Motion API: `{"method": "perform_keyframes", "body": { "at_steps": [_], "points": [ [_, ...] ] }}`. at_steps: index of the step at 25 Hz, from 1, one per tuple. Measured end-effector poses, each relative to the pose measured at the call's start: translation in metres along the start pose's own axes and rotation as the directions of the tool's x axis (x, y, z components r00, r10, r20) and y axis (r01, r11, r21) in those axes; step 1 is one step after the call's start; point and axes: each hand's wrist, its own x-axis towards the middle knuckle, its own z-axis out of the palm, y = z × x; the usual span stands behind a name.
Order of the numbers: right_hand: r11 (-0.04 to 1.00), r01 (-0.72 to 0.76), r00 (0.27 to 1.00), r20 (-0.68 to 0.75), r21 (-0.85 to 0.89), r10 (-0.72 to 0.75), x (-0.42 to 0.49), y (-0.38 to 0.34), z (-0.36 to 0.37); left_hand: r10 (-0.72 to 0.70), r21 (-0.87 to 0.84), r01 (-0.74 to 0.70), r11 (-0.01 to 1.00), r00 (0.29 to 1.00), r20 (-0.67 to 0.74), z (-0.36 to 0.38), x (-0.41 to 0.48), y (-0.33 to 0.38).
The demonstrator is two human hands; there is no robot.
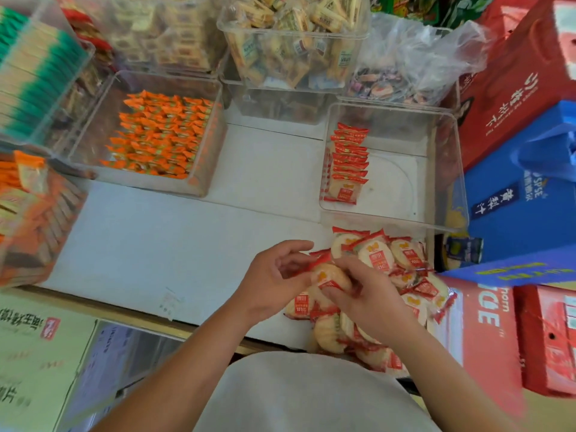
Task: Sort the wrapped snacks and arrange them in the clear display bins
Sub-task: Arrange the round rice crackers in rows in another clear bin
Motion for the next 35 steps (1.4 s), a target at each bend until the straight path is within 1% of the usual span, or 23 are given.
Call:
{"method": "perform_keyframes", "body": {
  "at_steps": [1,2,3,4,6,7,9,10,12,14,16,19,20,22,24,25,28,31,33,35],
  "points": [
    [0.997,-0.059,0.998,-0.036,0.053,0.061,-0.009,0.002,-0.002,-0.036,0.005,0.036,0.999,0.998,-0.054,0.003,0.002,-0.013],
    [0.987,-0.108,0.990,-0.081,0.116,0.118,-0.017,0.006,-0.004,-0.080,0.079,0.089,0.993,0.990,-0.116,0.005,0.006,-0.030],
    [0.971,-0.149,0.976,-0.129,0.185,0.175,-0.026,0.010,-0.005,-0.127,0.203,0.160,0.966,0.978,-0.166,0.008,0.011,-0.050],
    [0.951,-0.180,0.960,-0.167,0.251,0.226,-0.035,0.014,-0.007,-0.179,0.311,0.232,0.922,0.965,-0.190,0.012,0.015,-0.070],
    [0.913,-0.204,0.928,-0.229,0.353,0.295,-0.051,0.023,-0.009,-0.289,0.436,0.348,0.830,0.937,-0.198,0.026,0.020,-0.104],
    [0.898,-0.211,0.910,-0.257,0.387,0.325,-0.058,0.027,-0.009,-0.318,0.481,0.387,0.787,0.922,-0.222,0.034,0.022,-0.114],
    [0.865,-0.216,0.883,-0.287,0.453,0.371,-0.074,0.036,-0.010,-0.307,0.534,0.421,0.733,0.906,-0.293,0.048,0.028,-0.129],
    [0.847,-0.210,0.876,-0.290,0.488,0.384,-0.080,0.039,-0.010,-0.287,0.526,0.421,0.739,0.903,-0.319,0.052,0.029,-0.133],
    [0.820,-0.203,0.865,-0.293,0.536,0.406,-0.091,0.043,-0.011,-0.278,0.444,0.410,0.797,0.901,-0.333,0.056,0.031,-0.137],
    [0.816,-0.198,0.863,-0.297,0.543,0.408,-0.099,0.045,-0.012,-0.266,0.363,0.383,0.849,0.905,-0.332,0.054,0.028,-0.132],
    [0.814,-0.201,0.861,-0.299,0.545,0.412,-0.101,0.048,-0.010,-0.233,0.284,0.344,0.895,0.903,-0.360,0.047,0.021,-0.121],
    [0.809,-0.205,0.858,-0.296,0.552,0.419,-0.098,0.048,-0.005,-0.168,0.125,0.242,0.962,0.888,-0.427,0.034,0.002,-0.091],
    [0.805,-0.206,0.861,-0.289,0.556,0.419,-0.095,0.048,-0.002,-0.171,0.054,0.211,0.976,0.896,-0.410,0.033,-0.007,-0.079],
    [0.793,-0.198,0.872,-0.267,0.577,0.411,-0.091,0.045,0.002,-0.177,-0.097,0.155,0.983,0.941,-0.289,0.036,-0.029,-0.053],
    [0.781,-0.185,0.881,-0.250,0.597,0.400,-0.087,0.041,0.006,-0.159,-0.191,0.128,0.973,0.974,-0.160,0.044,-0.048,-0.034],
    [0.775,-0.182,0.883,-0.246,0.605,0.400,-0.087,0.039,0.007,-0.163,-0.213,0.133,0.968,0.978,-0.127,0.050,-0.054,-0.031],
    [0.755,-0.160,0.885,-0.247,0.636,0.396,-0.089,0.032,0.006,-0.172,-0.192,0.149,0.970,0.979,-0.109,0.069,-0.062,-0.030],
    [0.755,-0.104,0.913,-0.239,0.647,0.330,-0.096,0.034,0.003,-0.120,-0.099,0.113,0.989,0.991,-0.060,0.087,-0.064,-0.026],
    [0.787,-0.091,0.908,-0.274,0.610,0.317,-0.102,0.039,0.000,-0.078,-0.041,0.078,0.996,0.997,0.000,0.098,-0.062,-0.020],
    [0.797,-0.079,0.885,-0.326,0.598,0.332,-0.107,0.047,-0.005,-0.055,0.000,0.055,0.998,0.997,0.058,0.108,-0.055,-0.014]
  ]
}}
